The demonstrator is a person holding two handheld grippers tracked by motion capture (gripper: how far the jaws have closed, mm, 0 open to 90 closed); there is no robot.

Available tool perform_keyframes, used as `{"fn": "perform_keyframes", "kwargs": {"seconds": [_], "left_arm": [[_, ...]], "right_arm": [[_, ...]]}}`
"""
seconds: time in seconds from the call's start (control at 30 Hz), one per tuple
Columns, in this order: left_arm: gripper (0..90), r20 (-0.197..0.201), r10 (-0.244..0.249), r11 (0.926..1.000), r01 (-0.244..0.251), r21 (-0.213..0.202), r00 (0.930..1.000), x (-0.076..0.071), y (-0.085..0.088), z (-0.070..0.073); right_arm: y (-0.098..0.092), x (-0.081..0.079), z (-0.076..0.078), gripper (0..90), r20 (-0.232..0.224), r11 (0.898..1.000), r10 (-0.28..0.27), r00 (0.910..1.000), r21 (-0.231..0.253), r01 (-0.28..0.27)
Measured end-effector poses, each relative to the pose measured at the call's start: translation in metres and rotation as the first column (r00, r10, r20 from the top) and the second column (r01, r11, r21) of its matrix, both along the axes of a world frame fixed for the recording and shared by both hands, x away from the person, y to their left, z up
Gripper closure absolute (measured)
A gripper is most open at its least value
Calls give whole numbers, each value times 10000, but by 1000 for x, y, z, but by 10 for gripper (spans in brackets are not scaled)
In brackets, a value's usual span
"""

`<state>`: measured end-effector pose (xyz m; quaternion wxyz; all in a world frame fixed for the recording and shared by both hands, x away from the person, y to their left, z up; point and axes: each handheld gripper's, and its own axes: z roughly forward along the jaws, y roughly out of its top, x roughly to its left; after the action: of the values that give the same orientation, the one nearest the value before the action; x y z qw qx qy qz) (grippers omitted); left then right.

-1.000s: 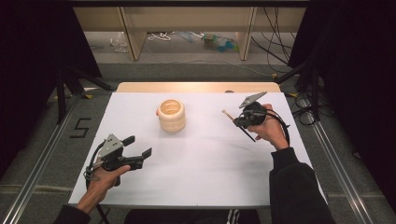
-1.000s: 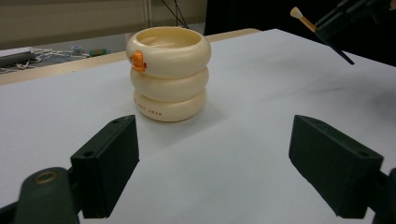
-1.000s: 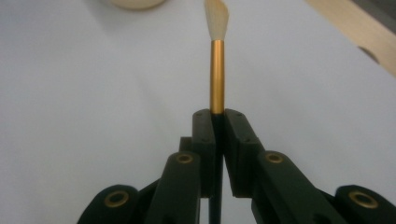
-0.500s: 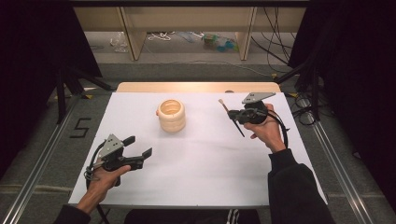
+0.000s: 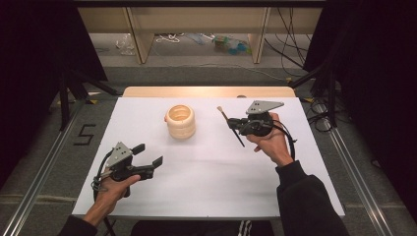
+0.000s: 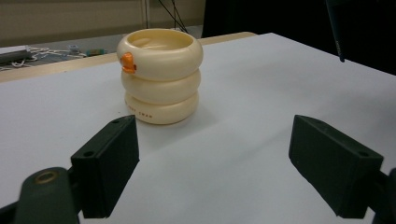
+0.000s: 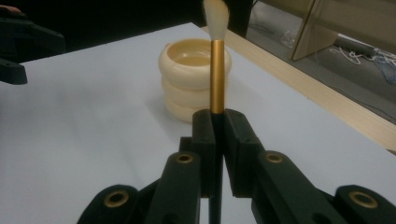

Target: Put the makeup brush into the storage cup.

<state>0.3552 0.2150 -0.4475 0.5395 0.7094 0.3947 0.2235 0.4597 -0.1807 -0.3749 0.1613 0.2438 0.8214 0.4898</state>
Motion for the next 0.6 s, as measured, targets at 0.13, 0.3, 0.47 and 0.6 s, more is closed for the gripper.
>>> {"fn": "perform_keyframes", "kwargs": {"seconds": [0.13, 0.3, 0.47, 0.6], "left_arm": [[157, -15, -149, 9999, 149, 46, 9999, 0, -5, -1], [157, -48, -225, 9997, 225, -40, 9997, 0, -9, -1], [158, -102, -355, 9992, 354, -158, 9993, 2, -18, -1], [159, -196, -469, 9986, 464, -254, 9987, 2, -29, -2]], "right_arm": [[7, -5, 1, 837, 99, 9998, 203, 9997, 66, -204], [14, -9, 1, 837, 142, 9990, 360, 9992, 273, -364], [27, -17, 2, 837, 245, 9970, 620, 9978, 446, -631], [39, -22, 1, 837, 209, 9939, 993, 9948, 459, -1002]]}}
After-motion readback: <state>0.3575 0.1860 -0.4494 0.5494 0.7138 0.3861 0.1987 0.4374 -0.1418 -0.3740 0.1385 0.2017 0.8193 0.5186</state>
